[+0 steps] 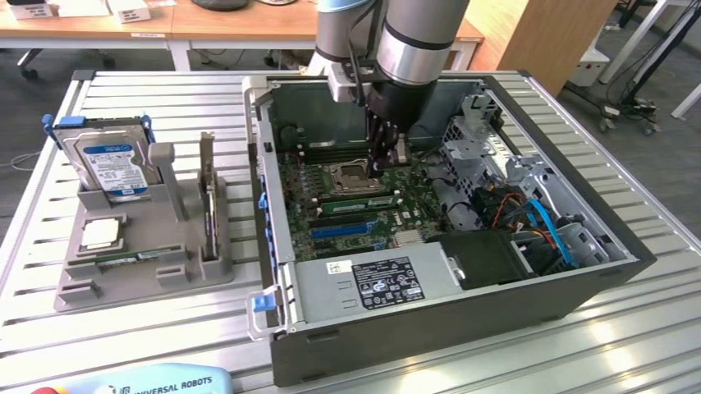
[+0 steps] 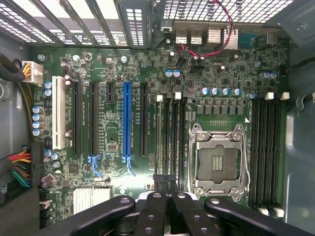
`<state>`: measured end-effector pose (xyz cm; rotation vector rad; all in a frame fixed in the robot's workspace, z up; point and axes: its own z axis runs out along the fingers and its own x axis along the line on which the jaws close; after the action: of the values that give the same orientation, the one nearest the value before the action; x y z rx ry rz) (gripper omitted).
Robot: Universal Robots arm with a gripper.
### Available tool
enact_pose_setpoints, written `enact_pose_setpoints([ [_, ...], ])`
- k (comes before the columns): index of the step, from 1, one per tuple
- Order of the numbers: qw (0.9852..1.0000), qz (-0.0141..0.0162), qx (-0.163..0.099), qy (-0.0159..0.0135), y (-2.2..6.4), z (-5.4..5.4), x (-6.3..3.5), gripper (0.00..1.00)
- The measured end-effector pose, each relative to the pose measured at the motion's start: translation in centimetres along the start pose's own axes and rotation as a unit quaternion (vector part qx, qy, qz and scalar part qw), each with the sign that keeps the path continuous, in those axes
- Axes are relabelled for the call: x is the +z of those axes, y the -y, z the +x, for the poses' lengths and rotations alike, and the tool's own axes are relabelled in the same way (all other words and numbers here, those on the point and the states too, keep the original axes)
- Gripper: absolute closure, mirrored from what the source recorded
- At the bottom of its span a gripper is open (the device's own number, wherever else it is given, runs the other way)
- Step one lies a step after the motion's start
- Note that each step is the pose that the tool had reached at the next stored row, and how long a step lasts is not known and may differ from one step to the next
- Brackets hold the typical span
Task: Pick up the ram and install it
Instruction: 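Press down the ram until it locks into place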
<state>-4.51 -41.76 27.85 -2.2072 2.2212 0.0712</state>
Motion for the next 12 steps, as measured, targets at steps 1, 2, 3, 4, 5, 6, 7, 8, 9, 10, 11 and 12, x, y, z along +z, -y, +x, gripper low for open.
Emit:
enact_pose_setpoints([
  [1,1.0000,0.0000,0.000,0.0000,0.00,0.0,0.00,0.90],
  [2,1.0000,0.0000,0.000,0.0000,0.00,0.0,0.00,0.90],
  [3,1.0000,0.0000,0.000,0.0000,0.00,0.0,0.00,0.90],
  [4,1.0000,0.0000,0.000,0.0001,0.00,0.0,0.01,0.90],
  [5,1.0000,0.0001,0.000,0.0002,0.00,0.0,0.07,0.90],
  [6,1.0000,0.0001,0.000,0.0003,0.01,0.0,0.18,0.90],
  [7,1.0000,0.0000,0.000,0.0001,0.01,0.0,0.31,0.90],
  [8,1.0000,0.0000,0.000,0.0001,0.01,0.0,0.45,0.90],
  [9,1.0000,0.0001,0.000,0.0001,0.02,0.0,0.76,0.90],
  [10,1.0000,0.0001,0.000,0.0001,0.03,0.0,0.88,0.90],
  [11,1.0000,0.0001,0.000,0.0001,0.03,0.0,0.98,0.90],
  [12,1.0000,0.0001,0.000,0.0001,0.03,0.0,1.02,0.90],
])
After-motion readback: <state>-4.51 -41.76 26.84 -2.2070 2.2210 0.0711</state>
